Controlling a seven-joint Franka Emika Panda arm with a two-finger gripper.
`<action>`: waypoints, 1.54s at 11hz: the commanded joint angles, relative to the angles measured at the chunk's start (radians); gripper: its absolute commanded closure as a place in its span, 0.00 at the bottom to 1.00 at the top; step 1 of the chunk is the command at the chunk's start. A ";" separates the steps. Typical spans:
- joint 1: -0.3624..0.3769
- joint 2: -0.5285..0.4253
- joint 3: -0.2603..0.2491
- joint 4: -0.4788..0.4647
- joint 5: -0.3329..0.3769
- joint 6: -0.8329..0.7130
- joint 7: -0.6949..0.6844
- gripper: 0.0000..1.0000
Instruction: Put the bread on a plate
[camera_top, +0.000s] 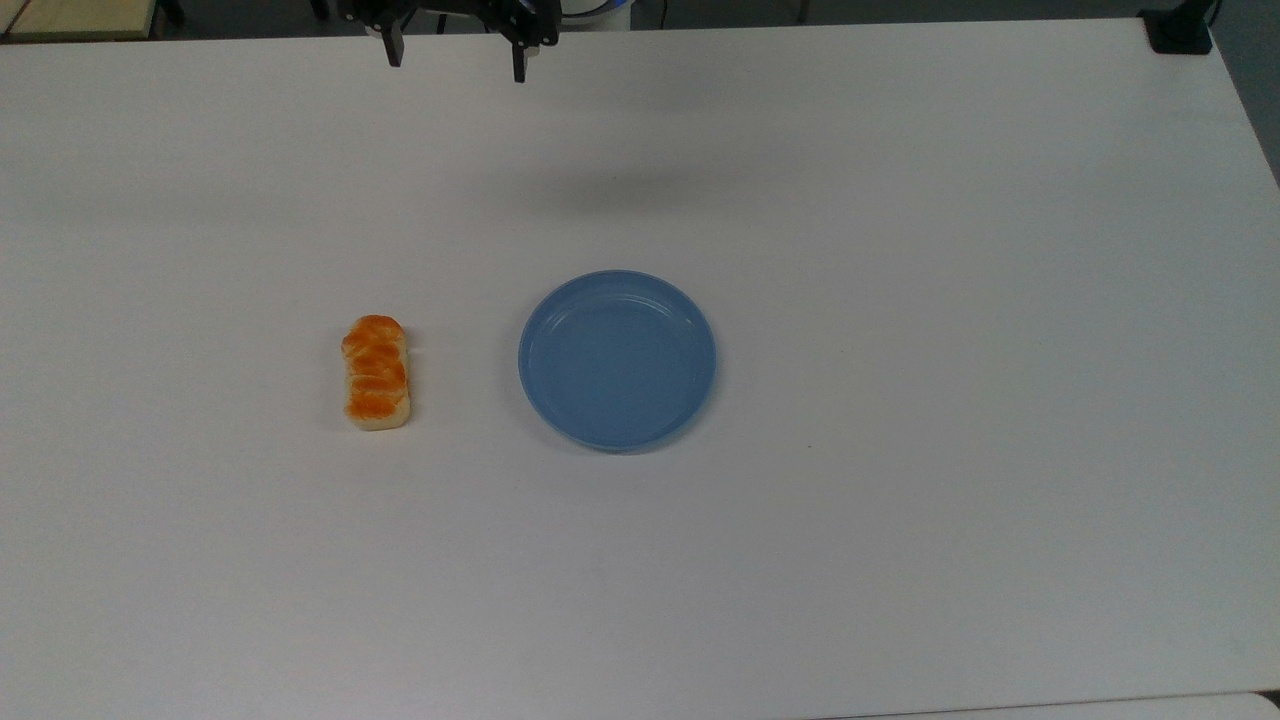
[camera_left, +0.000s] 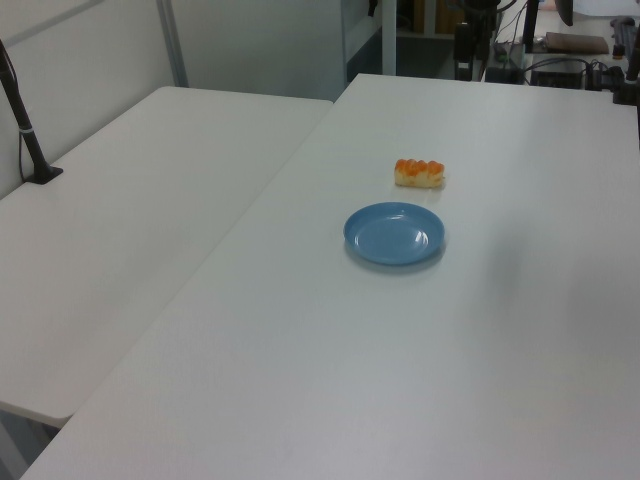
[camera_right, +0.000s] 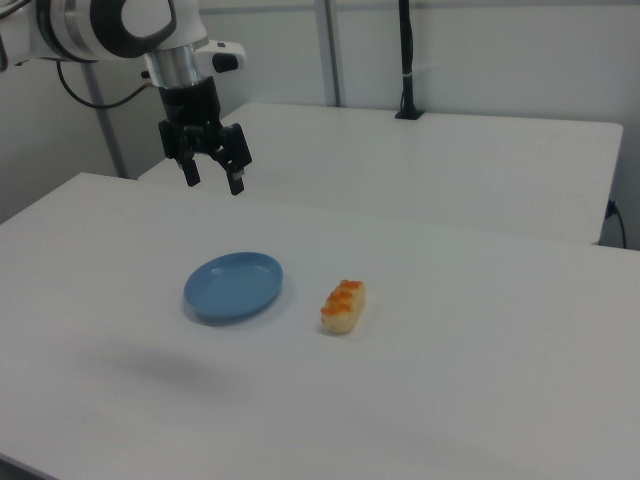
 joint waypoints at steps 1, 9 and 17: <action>0.008 -0.026 -0.020 -0.041 0.017 0.005 -0.037 0.00; -0.006 -0.013 -0.021 -0.036 0.018 0.046 -0.138 0.00; -0.086 0.088 -0.021 -0.035 0.032 0.210 -0.267 0.00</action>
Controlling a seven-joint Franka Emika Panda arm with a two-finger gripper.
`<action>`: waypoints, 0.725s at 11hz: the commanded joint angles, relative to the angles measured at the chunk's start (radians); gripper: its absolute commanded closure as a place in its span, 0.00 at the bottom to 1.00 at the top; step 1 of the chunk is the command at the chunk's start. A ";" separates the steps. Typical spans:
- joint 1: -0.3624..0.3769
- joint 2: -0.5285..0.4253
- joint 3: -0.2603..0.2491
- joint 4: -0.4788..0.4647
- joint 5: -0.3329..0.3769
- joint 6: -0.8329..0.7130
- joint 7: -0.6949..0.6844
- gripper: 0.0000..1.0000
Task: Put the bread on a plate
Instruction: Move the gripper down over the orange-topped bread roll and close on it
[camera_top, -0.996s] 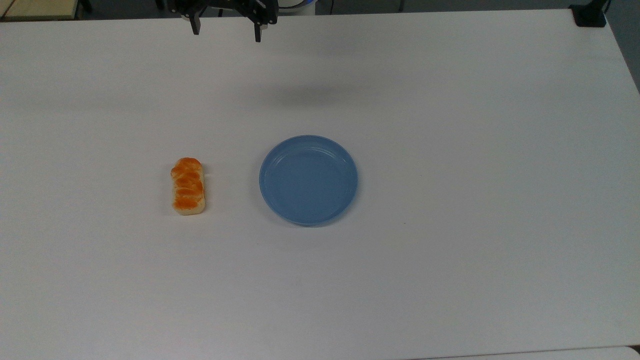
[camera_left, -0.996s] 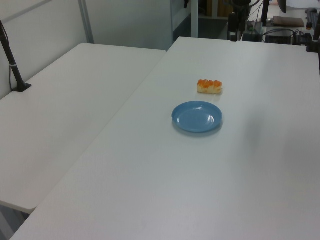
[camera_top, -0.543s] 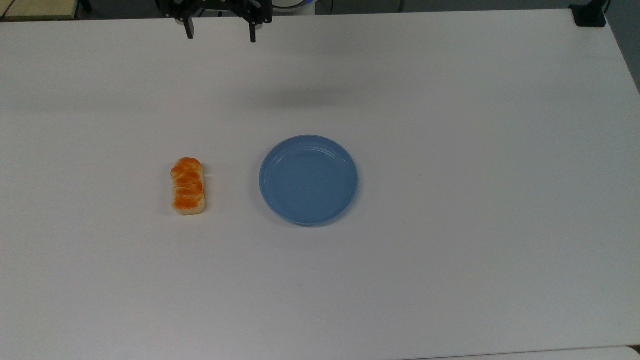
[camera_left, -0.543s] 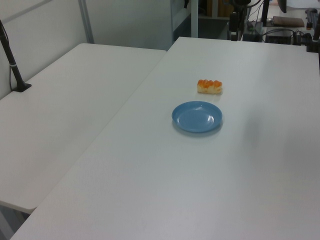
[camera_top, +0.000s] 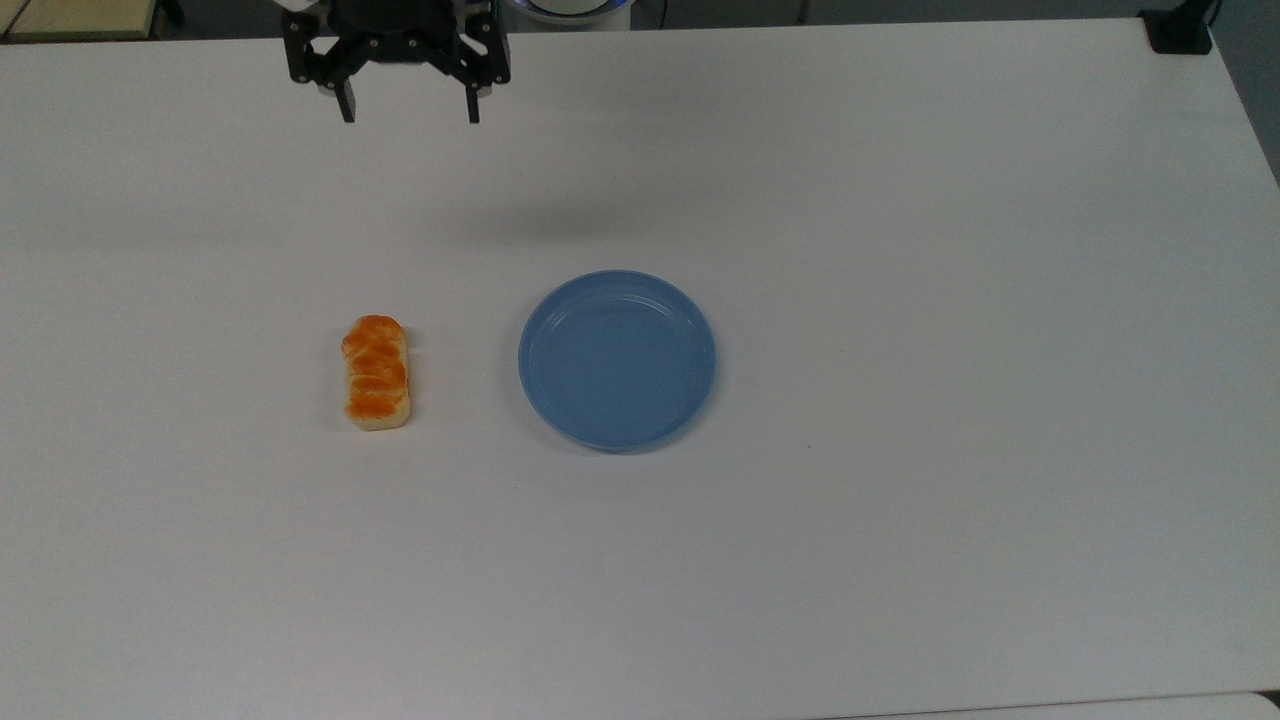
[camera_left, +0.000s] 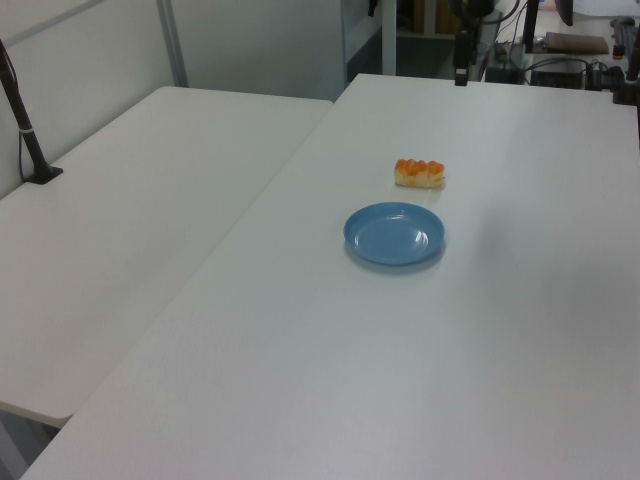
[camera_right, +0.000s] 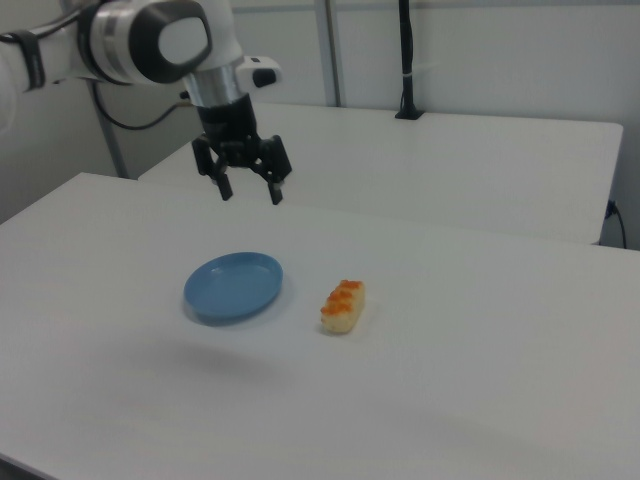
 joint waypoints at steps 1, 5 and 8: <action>-0.045 0.060 -0.005 -0.013 0.039 0.120 -0.084 0.00; -0.079 0.181 -0.005 -0.012 0.039 0.237 -0.110 0.00; -0.074 0.267 -0.002 -0.012 0.026 0.304 -0.116 0.00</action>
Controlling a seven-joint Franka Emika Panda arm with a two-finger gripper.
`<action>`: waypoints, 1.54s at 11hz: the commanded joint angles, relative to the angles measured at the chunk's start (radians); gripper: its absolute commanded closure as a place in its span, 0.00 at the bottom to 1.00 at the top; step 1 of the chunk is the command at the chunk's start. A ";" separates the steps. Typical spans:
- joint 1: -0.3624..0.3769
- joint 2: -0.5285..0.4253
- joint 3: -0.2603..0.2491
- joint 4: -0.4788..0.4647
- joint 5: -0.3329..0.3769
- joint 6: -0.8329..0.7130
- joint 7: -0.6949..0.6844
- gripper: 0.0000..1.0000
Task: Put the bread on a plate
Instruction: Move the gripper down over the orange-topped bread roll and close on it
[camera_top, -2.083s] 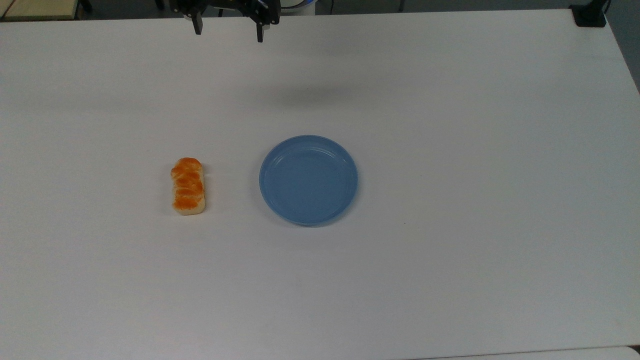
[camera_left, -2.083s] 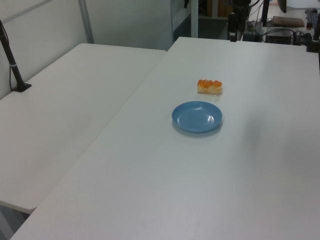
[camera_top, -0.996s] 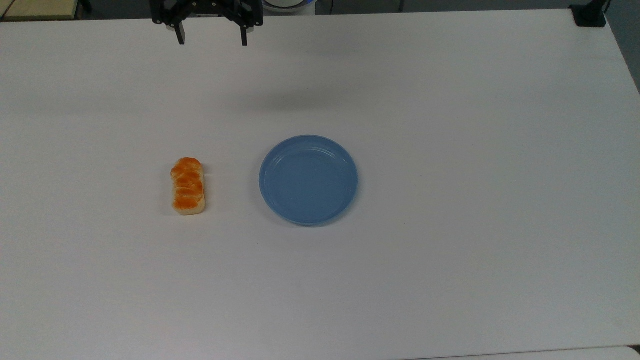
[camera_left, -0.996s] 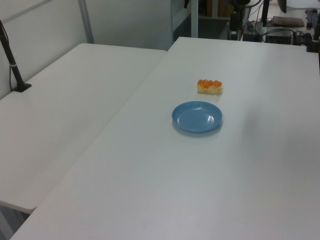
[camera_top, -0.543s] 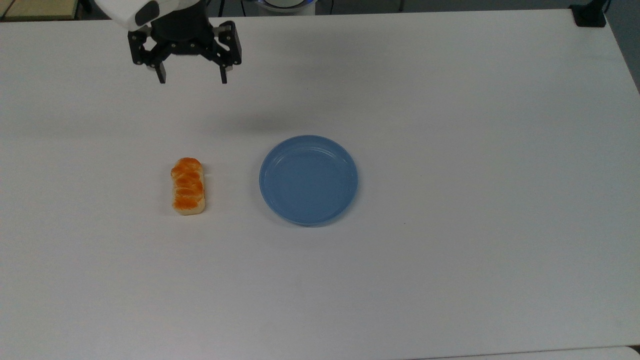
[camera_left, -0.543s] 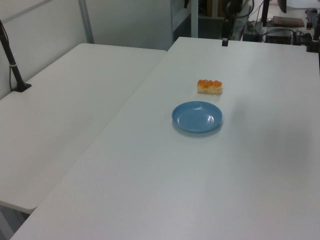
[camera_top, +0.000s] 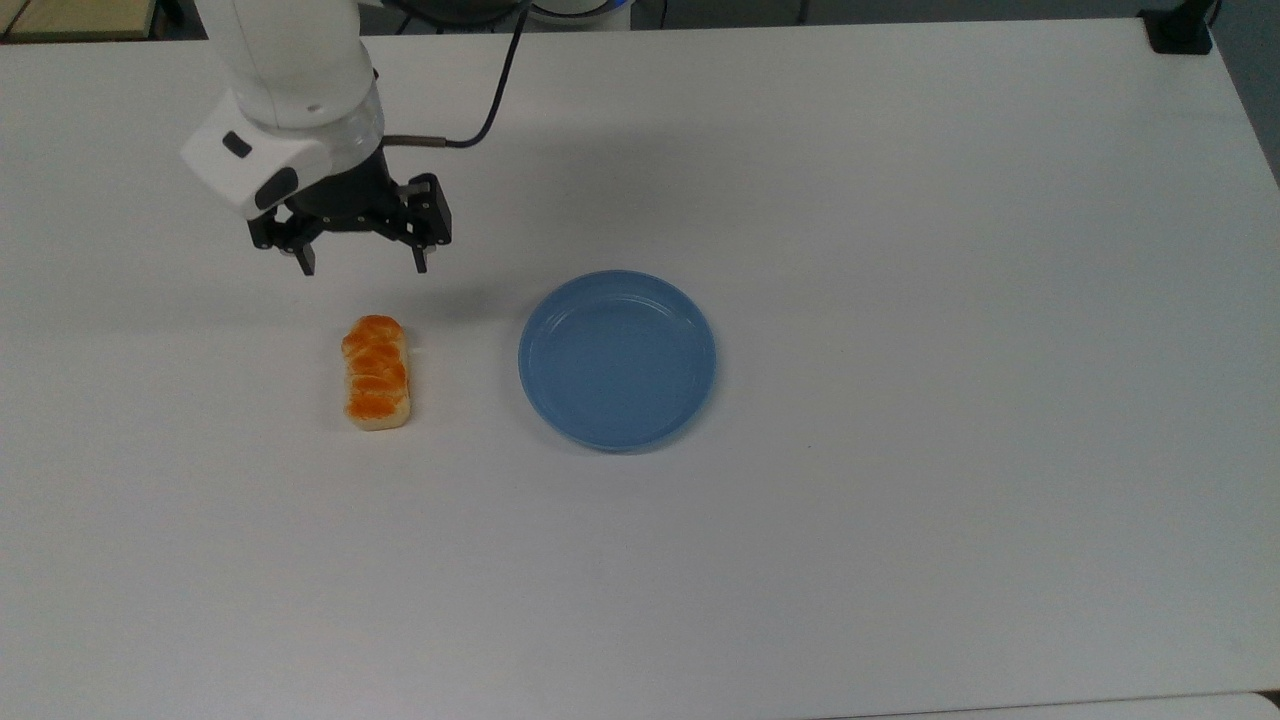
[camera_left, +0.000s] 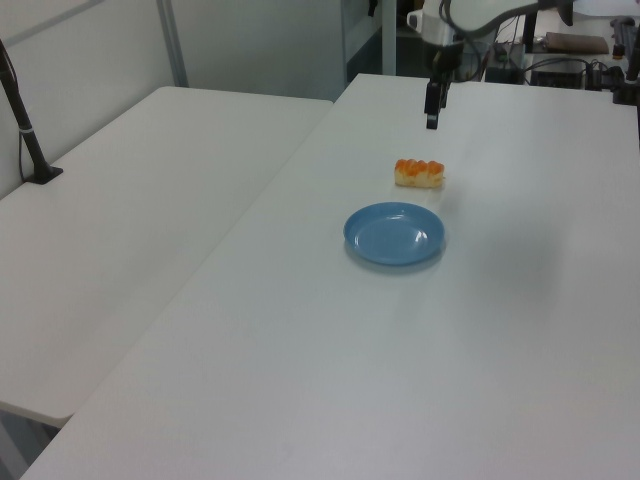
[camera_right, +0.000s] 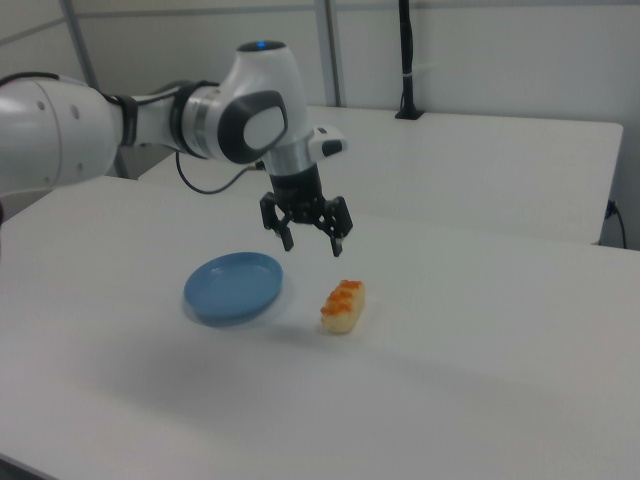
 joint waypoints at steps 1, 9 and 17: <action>0.006 0.076 -0.001 -0.005 0.004 0.077 -0.023 0.00; -0.003 0.247 0.001 0.013 0.014 0.259 0.106 0.19; 0.069 0.123 0.007 -0.028 0.017 0.160 0.164 0.59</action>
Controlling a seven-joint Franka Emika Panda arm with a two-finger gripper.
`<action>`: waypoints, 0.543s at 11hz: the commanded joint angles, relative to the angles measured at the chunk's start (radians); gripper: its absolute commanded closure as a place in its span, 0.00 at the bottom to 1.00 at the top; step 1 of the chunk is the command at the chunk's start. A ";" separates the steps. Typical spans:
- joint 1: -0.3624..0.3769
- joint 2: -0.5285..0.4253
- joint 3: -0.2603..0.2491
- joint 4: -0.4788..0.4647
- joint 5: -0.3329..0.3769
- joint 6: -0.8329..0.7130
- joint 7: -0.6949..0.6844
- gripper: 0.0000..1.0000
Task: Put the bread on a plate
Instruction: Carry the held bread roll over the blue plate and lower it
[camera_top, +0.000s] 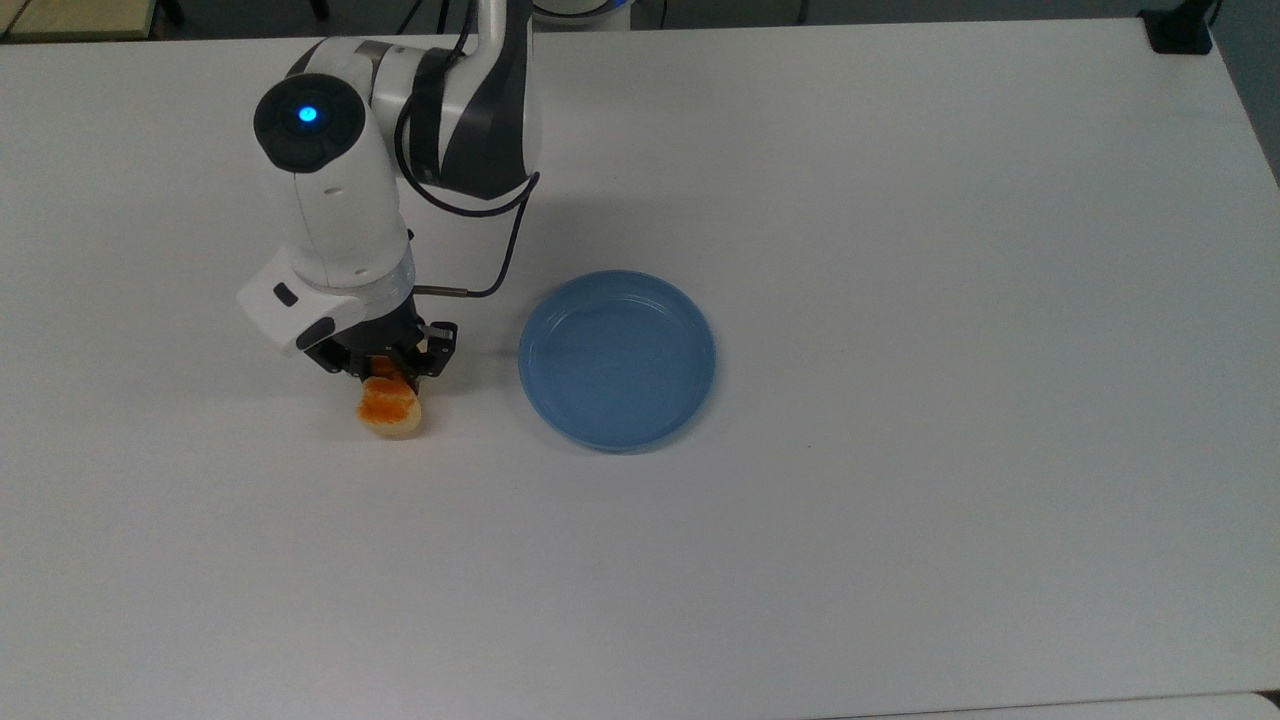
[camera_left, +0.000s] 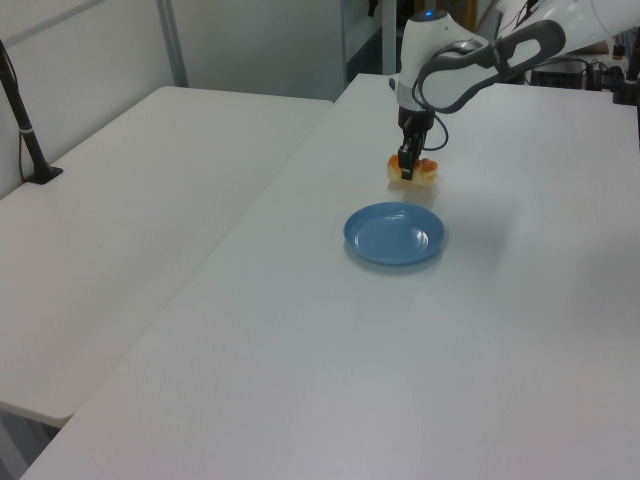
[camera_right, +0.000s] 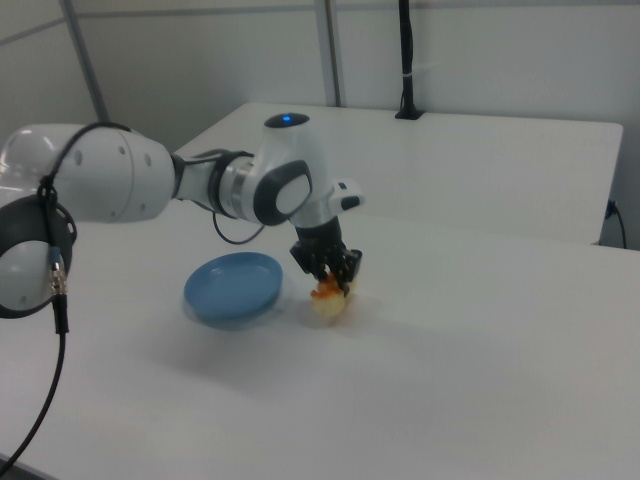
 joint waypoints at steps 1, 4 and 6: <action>0.101 -0.123 0.000 -0.054 0.017 -0.133 0.099 0.58; 0.214 -0.124 0.002 -0.054 0.017 -0.174 0.279 0.56; 0.260 -0.092 0.002 -0.058 0.017 -0.157 0.376 0.56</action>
